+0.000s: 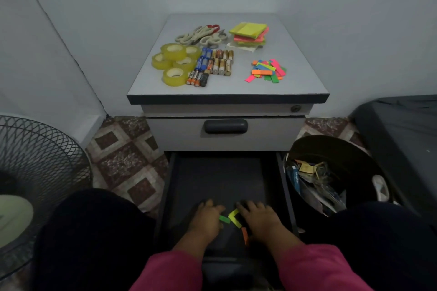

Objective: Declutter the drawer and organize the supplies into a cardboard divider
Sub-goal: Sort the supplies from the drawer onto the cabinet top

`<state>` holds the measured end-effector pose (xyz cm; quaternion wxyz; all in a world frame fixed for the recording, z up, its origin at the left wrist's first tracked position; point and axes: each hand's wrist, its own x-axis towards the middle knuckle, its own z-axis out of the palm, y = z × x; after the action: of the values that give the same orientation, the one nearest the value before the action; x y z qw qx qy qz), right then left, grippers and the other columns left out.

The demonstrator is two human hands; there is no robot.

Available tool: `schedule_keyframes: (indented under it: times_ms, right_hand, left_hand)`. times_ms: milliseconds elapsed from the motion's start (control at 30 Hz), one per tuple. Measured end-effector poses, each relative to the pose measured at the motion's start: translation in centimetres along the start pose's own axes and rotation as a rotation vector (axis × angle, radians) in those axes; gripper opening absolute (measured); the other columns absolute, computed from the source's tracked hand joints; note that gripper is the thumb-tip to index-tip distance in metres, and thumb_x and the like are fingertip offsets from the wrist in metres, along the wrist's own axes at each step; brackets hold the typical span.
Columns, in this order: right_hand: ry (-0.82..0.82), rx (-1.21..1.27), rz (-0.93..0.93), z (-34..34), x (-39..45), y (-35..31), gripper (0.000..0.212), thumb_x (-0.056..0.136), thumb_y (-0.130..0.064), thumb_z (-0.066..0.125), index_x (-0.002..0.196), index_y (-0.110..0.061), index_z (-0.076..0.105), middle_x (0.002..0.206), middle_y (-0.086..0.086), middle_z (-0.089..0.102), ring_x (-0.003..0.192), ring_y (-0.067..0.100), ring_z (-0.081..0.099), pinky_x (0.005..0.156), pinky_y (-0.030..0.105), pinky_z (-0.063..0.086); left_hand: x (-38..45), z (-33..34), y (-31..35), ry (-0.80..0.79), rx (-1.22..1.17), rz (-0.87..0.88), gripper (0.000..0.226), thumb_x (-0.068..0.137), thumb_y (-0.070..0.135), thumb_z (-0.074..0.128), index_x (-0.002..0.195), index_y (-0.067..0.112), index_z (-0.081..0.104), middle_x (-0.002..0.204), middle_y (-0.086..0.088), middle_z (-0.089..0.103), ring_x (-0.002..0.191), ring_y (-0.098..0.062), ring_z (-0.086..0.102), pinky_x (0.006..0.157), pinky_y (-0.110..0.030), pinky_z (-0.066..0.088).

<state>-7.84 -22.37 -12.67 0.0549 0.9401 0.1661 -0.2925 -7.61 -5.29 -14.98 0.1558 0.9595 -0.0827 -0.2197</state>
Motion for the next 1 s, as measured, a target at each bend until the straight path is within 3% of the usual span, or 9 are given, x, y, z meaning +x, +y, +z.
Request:
schedule_keyframes:
  times_ms: [167,467,600,733,867,1000]
  right_hand:
    - [0.045,-0.051,-0.031,-0.3,0.6,-0.3,0.079,0.087,-0.027,0.064,0.151,-0.021,0.018,0.152,0.011,0.021,0.135,0.033,0.03,0.108,0.044,0.03]
    - [0.106,0.157,0.052,-0.1,1.1,-0.1,0.058,0.088,-0.022,0.06,0.14,-0.014,0.038,0.144,0.012,0.035,0.131,0.031,0.037,0.107,0.039,0.032]
    - [0.098,0.269,0.12,0.1,1.3,0.1,0.051,0.086,-0.023,0.061,0.133,-0.012,0.044,0.137,0.011,0.045,0.127,0.028,0.041,0.104,0.035,0.033]
    - [0.072,0.359,0.179,0.2,1.4,0.3,0.049,0.085,-0.021,0.064,0.13,-0.015,0.047,0.134,0.009,0.049,0.125,0.027,0.045,0.103,0.034,0.036]
    - [0.062,0.413,0.209,0.2,1.3,0.5,0.037,0.088,-0.018,0.058,0.124,-0.017,0.049,0.128,0.008,0.057,0.119,0.026,0.052,0.1,0.032,0.037]
    - [0.069,0.393,0.197,0.2,1.4,0.4,0.039,0.089,-0.022,0.059,0.127,-0.02,0.05,0.128,0.006,0.057,0.12,0.025,0.052,0.1,0.034,0.036]
  left_hand:
    - [0.4,0.6,0.7,0.019,0.093,0.006,0.037,0.091,0.017,0.055,0.127,0.019,0.052,0.132,-0.009,0.042,0.125,-0.028,0.038,0.104,-0.035,0.037]
    - [1.0,0.6,0.9,0.012,0.043,-0.023,0.019,0.089,0.01,0.054,0.107,0.011,0.061,0.122,-0.01,0.053,0.116,-0.026,0.047,0.097,-0.031,0.04]
    - [1.1,0.7,0.7,0.027,-0.04,-0.053,0.026,0.085,0.011,0.061,0.111,0.014,0.055,0.121,-0.006,0.057,0.113,-0.023,0.053,0.093,-0.03,0.044]
    - [1.2,0.6,0.9,-0.004,0.0,-0.095,0.023,0.089,0.017,0.058,0.111,0.01,0.062,0.122,-0.01,0.055,0.114,-0.025,0.052,0.097,-0.032,0.044]
    - [1.3,0.7,0.8,0.014,-0.037,-0.106,0.021,0.087,0.013,0.06,0.108,0.01,0.059,0.119,-0.008,0.057,0.111,-0.024,0.054,0.093,-0.032,0.045]
    - [1.3,0.8,0.8,0.0,-0.037,-0.136,0.024,0.087,0.016,0.062,0.111,0.011,0.059,0.119,-0.008,0.06,0.109,-0.024,0.057,0.091,-0.032,0.047]
